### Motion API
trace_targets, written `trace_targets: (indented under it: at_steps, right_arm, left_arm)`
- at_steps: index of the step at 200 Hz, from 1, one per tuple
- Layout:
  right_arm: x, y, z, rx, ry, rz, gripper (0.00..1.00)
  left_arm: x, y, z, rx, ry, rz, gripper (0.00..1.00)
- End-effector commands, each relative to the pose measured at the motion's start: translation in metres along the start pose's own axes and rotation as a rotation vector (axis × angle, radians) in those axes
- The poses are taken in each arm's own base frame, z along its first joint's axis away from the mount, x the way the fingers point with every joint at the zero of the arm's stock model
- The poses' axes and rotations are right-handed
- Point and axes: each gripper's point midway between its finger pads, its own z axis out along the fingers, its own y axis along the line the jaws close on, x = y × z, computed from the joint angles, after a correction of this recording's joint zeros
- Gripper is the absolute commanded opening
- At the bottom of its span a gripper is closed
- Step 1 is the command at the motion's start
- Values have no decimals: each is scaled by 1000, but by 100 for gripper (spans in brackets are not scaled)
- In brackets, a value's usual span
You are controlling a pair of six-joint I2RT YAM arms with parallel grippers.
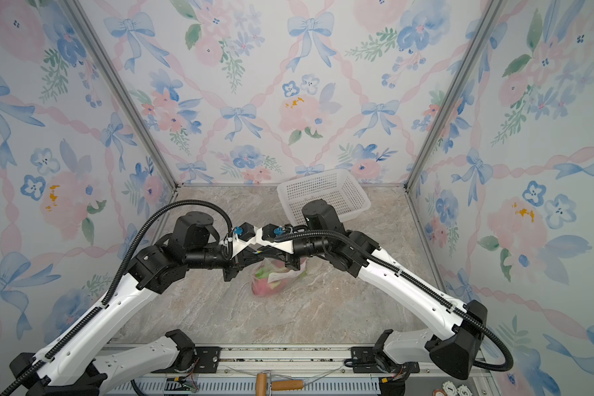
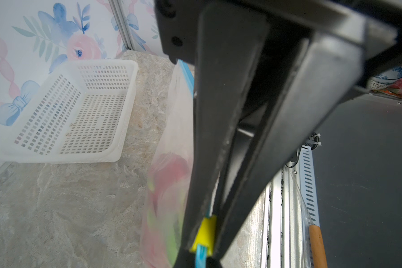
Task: Open the zip-top bag and take out the dragon fruit
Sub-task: Unzip the zipper on the zipper food storage bag.
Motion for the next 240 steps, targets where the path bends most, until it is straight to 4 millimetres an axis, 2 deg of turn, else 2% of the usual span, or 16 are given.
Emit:
trace_targets:
  at_steps: [1,78,116,182,240]
  right_arm:
    - [-10,3,-10,20,-28,-30,8]
    - [5,-5,-29,66,-5,3,8]
    - [15,-7,-45,99,17,24,9]
    - [44,0,-79,183,83,82,9]
    - [68,7,-110,277,133,141,9]
  left_arm:
    - [-9,-3,-7,-14,-41,19,0]
    - [-6,-1,-10,-37,-47,34,0]
    - [-6,7,-14,-77,-45,48,0]
    - [-3,53,-29,-277,-41,29,0]
    - [0,78,-42,-371,-42,32,0]
